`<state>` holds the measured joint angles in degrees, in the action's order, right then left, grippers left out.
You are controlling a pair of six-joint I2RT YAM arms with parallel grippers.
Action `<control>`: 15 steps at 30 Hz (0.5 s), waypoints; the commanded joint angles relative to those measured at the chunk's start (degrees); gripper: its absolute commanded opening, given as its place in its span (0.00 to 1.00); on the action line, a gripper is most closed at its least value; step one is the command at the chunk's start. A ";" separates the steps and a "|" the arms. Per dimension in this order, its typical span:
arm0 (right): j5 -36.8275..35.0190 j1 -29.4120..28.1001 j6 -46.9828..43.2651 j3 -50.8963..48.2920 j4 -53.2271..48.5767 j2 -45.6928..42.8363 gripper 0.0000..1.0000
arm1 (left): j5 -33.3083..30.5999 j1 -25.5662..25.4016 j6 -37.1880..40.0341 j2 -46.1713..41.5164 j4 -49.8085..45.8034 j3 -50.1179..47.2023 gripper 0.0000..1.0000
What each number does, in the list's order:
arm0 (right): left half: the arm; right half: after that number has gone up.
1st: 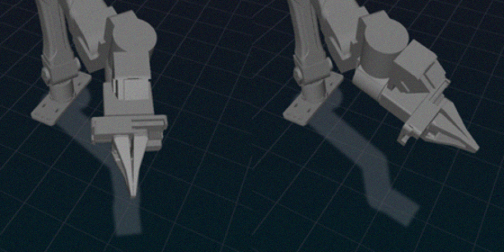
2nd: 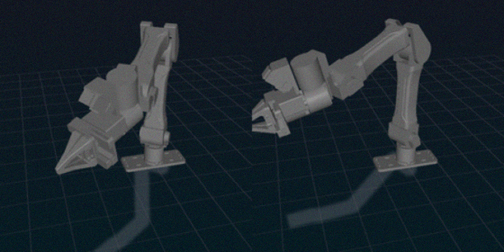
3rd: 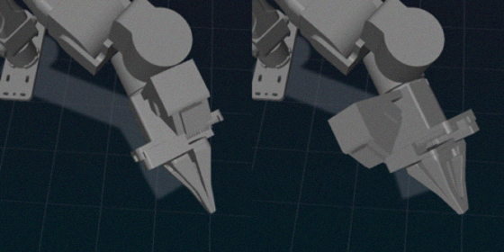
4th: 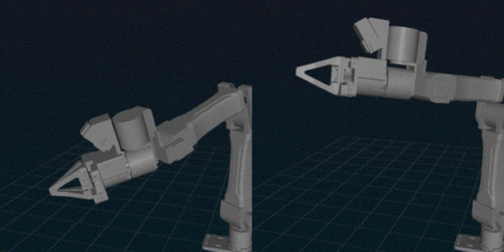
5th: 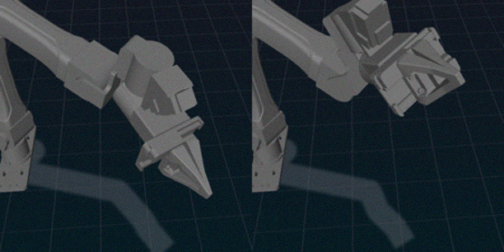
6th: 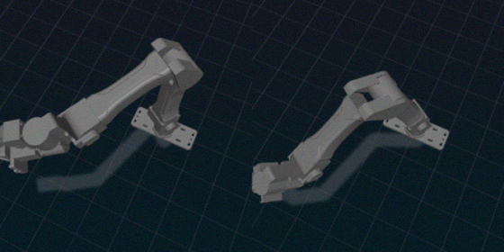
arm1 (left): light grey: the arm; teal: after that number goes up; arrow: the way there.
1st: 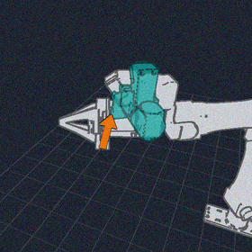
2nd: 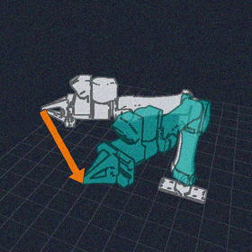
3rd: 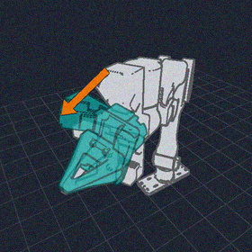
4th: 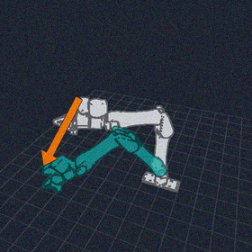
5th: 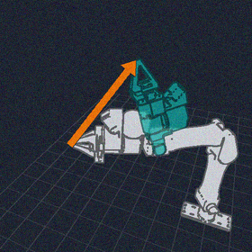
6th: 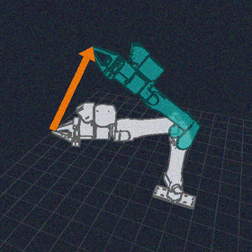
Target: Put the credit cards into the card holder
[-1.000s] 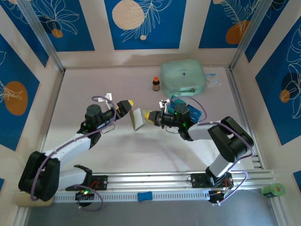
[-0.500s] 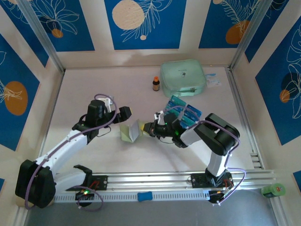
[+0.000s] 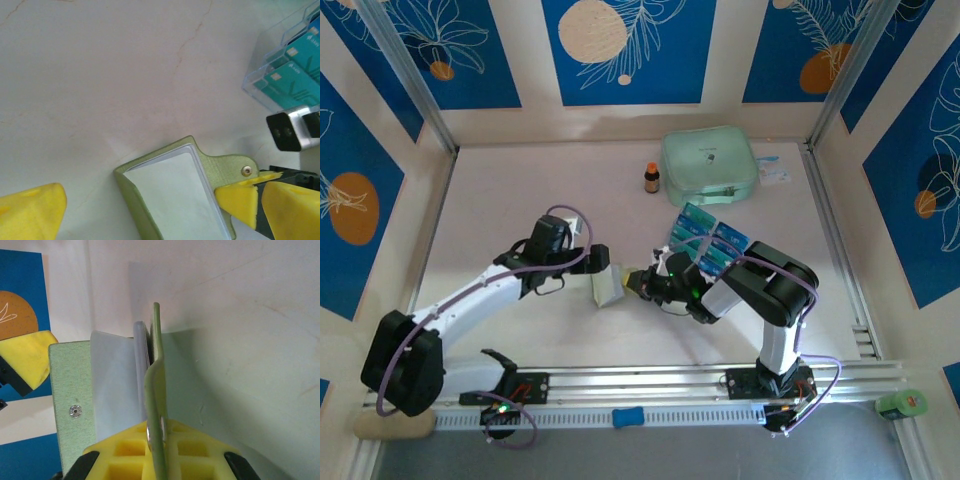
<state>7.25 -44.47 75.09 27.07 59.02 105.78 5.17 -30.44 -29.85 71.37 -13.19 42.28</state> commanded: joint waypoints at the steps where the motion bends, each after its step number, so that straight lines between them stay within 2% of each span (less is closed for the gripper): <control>1: -2.36 -0.78 0.32 -0.97 2.32 -0.12 0.00 | -4.28 -2.57 3.54 1.88 -3.41 3.69 1.00; 15: -5.55 -2.63 0.38 -1.74 1.07 -2.24 0.00 | -18.72 -13.24 10.95 12.71 -14.10 14.51 1.00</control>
<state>3.75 -46.52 75.26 26.44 59.55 105.10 -8.43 -42.30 -21.45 82.41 -22.74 54.78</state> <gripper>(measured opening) 0.062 0.998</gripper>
